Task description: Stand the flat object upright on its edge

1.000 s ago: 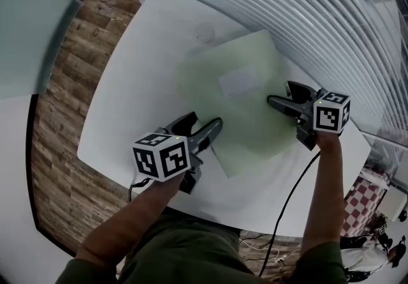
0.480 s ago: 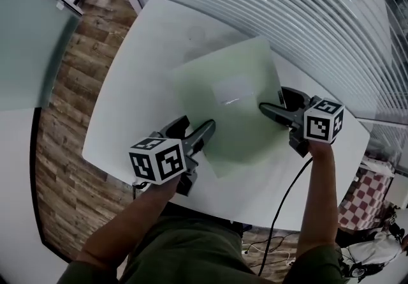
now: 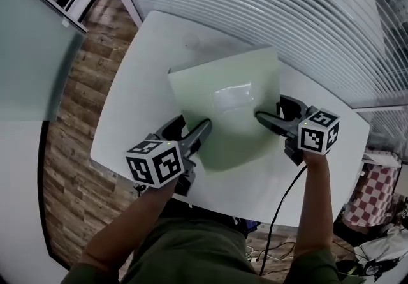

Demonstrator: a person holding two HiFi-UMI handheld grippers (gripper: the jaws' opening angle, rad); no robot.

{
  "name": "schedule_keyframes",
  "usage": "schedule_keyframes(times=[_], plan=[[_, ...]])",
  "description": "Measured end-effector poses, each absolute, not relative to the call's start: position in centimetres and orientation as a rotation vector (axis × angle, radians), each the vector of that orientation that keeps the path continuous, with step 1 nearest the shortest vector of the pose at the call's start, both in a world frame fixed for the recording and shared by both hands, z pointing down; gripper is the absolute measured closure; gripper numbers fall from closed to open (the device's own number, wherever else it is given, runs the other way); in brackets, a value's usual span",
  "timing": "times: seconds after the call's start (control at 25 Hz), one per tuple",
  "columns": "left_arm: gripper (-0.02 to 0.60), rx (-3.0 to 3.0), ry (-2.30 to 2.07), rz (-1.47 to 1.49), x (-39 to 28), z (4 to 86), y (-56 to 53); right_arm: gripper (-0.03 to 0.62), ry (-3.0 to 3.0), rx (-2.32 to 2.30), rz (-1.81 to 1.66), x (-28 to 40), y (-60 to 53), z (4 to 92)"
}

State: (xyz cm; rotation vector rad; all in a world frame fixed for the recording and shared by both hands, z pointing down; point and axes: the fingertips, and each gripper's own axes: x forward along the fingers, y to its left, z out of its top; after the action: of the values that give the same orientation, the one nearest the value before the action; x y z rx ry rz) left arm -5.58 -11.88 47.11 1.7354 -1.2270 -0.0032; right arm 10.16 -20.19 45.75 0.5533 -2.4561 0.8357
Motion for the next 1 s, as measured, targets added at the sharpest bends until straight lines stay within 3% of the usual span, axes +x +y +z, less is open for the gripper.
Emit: schedule_keyframes(times=[1.0], plan=[[0.278,2.141,-1.261,0.146,-2.3,37.4,-14.0,0.247,-2.662,0.969,0.758,15.3,-17.6,37.4]])
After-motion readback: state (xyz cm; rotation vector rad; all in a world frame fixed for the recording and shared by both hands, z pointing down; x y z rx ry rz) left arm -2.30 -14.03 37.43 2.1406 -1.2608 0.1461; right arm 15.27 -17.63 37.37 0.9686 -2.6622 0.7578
